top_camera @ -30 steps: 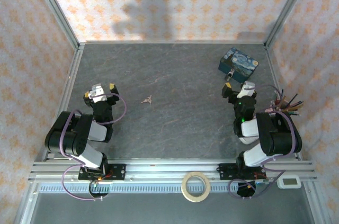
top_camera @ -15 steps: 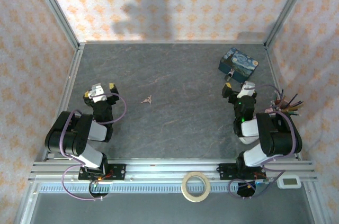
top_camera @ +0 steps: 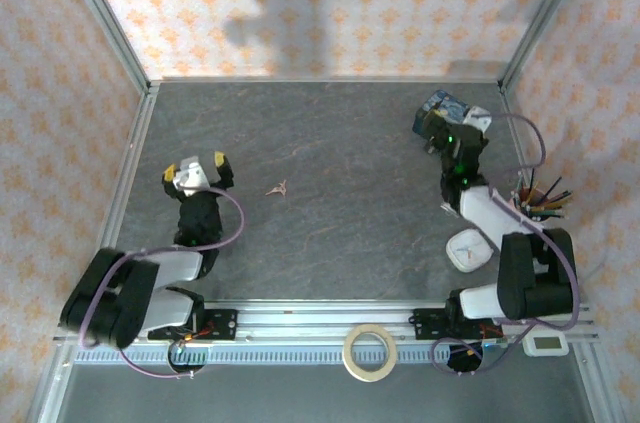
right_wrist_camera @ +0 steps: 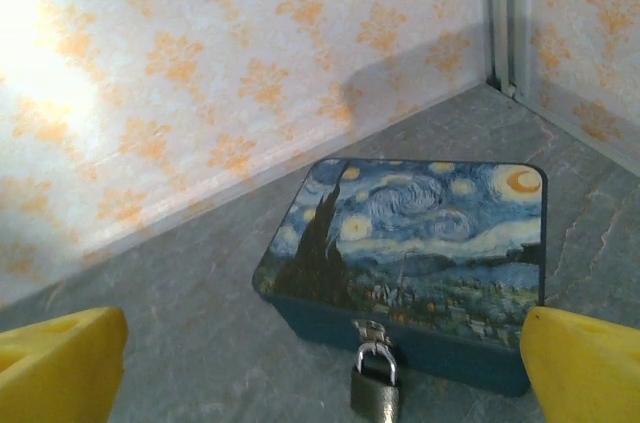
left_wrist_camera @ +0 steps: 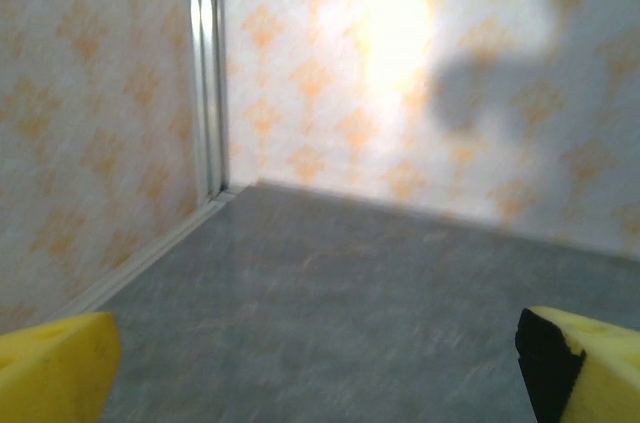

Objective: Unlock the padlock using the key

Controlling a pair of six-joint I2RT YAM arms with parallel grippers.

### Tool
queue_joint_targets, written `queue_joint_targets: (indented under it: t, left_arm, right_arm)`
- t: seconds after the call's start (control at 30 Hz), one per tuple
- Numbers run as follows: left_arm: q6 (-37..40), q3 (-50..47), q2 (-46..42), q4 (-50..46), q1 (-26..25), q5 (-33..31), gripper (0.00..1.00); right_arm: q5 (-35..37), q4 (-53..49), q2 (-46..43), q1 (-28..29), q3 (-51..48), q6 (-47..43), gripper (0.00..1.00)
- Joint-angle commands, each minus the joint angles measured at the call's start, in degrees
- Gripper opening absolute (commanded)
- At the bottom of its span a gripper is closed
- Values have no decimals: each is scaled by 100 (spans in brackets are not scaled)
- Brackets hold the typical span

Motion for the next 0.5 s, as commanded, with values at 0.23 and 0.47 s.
queue_joint_targets:
  t: [0.23, 0.47]
  left_arm:
    - [-2368, 1626, -351, -4199, -41, 1654, 99]
    - [-3035, 1538, -362, -4665, -67, 2424, 99]
  right_arm:
    - [-210, -3432, 2296, -937, 3407, 1054, 100]
    - [-680, -4175, 3516, -1259, 4675, 1030, 96]
